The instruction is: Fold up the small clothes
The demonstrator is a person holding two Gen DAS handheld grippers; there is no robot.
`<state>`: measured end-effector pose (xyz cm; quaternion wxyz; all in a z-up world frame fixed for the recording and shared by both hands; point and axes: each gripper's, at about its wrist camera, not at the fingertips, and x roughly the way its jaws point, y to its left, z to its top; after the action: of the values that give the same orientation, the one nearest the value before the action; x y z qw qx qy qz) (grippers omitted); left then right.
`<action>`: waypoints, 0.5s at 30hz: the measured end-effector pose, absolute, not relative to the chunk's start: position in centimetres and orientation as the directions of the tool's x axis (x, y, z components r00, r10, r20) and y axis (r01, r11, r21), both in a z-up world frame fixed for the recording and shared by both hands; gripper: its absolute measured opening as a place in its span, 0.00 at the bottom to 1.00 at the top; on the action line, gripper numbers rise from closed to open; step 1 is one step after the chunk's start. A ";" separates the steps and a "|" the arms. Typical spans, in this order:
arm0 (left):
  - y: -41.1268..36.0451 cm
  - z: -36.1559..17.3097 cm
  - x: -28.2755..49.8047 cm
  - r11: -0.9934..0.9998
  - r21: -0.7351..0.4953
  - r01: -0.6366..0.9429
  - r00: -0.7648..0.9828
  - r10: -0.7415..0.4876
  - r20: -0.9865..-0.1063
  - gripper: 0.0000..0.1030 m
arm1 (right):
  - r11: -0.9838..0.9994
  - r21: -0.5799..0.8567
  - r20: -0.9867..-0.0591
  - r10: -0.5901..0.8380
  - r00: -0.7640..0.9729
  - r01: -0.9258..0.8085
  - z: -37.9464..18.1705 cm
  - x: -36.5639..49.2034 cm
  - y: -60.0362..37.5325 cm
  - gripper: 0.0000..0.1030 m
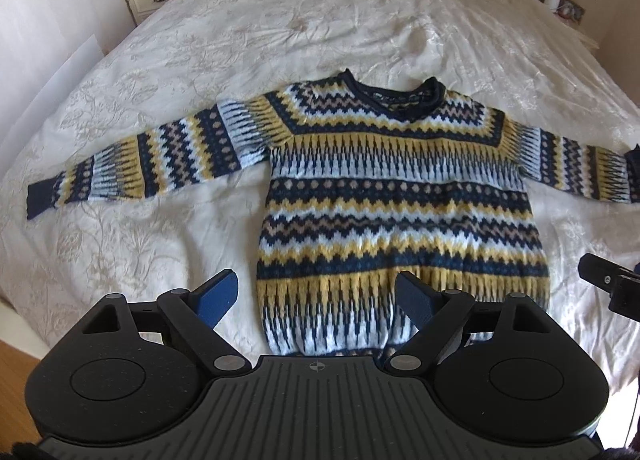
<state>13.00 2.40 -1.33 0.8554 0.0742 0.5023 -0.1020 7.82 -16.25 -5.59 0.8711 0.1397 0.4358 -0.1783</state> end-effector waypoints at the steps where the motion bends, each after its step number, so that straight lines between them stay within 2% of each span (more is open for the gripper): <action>1: 2.3 -1.1 13.6 0.964 0.021 0.264 0.482 -0.113 -0.869 0.83 | 0.889 0.083 -0.807 -0.205 0.554 0.450 -5.5 8.2 -16.7 0.99; 6: 1.2 -1.0 16.1 0.941 0.006 0.338 0.510 -0.178 -0.842 0.82 | 0.852 0.065 -0.798 -0.269 0.539 0.520 -5.4 9.2 -19.2 0.99; 8: 0.7 -1.3 17.0 0.939 -0.005 0.343 0.503 -0.188 -0.843 0.75 | 0.841 0.040 -0.797 -0.299 0.526 0.539 -5.7 9.6 -20.4 0.99; 12: -0.3 -2.0 18.2 0.945 -0.037 0.325 0.485 -0.200 -0.851 0.74 | 0.829 -0.016 -0.794 -0.350 0.497 0.559 -6.5 10.6 -23.6 0.98; 15: -1.2 -2.9 18.7 0.957 -0.040 0.288 0.471 -0.178 -0.864 0.74 | 0.824 -0.059 -0.788 -0.385 0.480 0.564 -7.3 11.5 -27.2 0.88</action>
<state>18.67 -1.23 -2.86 0.8557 0.0555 0.4961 -0.1363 11.54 -27.16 -7.31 0.8540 0.1043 0.4273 -0.2778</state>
